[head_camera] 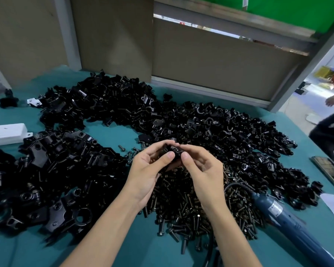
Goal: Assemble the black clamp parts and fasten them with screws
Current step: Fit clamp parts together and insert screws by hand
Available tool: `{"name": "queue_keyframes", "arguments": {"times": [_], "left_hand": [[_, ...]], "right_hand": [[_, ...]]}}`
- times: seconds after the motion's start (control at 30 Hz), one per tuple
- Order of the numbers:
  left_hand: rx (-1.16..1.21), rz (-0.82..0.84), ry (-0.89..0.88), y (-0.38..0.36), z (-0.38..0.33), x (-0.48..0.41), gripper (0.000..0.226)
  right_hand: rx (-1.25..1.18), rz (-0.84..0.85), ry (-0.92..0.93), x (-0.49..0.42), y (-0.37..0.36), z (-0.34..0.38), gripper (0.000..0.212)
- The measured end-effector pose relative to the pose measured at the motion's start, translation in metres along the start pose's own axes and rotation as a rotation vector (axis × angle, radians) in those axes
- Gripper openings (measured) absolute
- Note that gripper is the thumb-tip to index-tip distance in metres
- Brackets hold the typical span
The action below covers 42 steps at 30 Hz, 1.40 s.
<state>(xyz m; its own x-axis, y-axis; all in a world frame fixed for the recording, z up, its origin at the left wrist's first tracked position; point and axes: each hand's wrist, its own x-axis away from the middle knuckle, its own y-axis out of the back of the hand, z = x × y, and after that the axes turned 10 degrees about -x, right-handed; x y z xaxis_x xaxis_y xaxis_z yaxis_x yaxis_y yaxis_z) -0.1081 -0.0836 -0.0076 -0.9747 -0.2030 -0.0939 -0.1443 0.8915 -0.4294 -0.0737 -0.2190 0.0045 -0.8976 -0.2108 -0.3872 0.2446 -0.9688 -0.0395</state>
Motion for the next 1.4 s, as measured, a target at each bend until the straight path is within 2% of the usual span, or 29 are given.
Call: {"name": "queue_keyframes", "arguments": {"times": [0.1,0.2,0.3,0.37,0.47,0.77,1.1,1.3,1.4], "left_hand": [[-0.043,-0.024,0.015,0.001,0.001,-0.001,0.034],[-0.037,-0.071,0.034,-0.001,0.001,-0.001,0.038],[-0.051,-0.110,0.040,0.000,0.001,0.000,0.030],[-0.066,-0.093,0.033,-0.001,0.001,0.001,0.033],[-0.063,-0.121,0.052,-0.002,0.000,0.000,0.048],[0.046,-0.078,0.035,-0.004,-0.004,0.003,0.029],[0.086,-0.069,0.076,-0.002,-0.004,0.003,0.035],[0.098,-0.059,0.084,-0.001,-0.003,0.002,0.030],[0.120,-0.085,0.105,-0.001,-0.002,0.001,0.042]], "right_hand": [[-0.108,0.042,-0.105,-0.003,0.004,0.002,0.023],[-0.160,-0.003,-0.147,-0.003,0.005,0.002,0.027],[-0.162,-0.100,-0.093,-0.001,0.002,0.002,0.035],[-0.170,-0.120,-0.049,0.000,-0.001,0.001,0.037],[-0.153,-0.083,-0.019,0.002,-0.005,0.001,0.038],[-0.218,0.001,-0.006,0.003,-0.007,-0.001,0.030],[-0.210,0.033,0.015,0.001,-0.005,-0.003,0.030],[-0.196,0.029,0.018,0.001,-0.003,-0.003,0.030],[-0.191,0.026,0.005,0.002,-0.005,-0.002,0.030]]}}
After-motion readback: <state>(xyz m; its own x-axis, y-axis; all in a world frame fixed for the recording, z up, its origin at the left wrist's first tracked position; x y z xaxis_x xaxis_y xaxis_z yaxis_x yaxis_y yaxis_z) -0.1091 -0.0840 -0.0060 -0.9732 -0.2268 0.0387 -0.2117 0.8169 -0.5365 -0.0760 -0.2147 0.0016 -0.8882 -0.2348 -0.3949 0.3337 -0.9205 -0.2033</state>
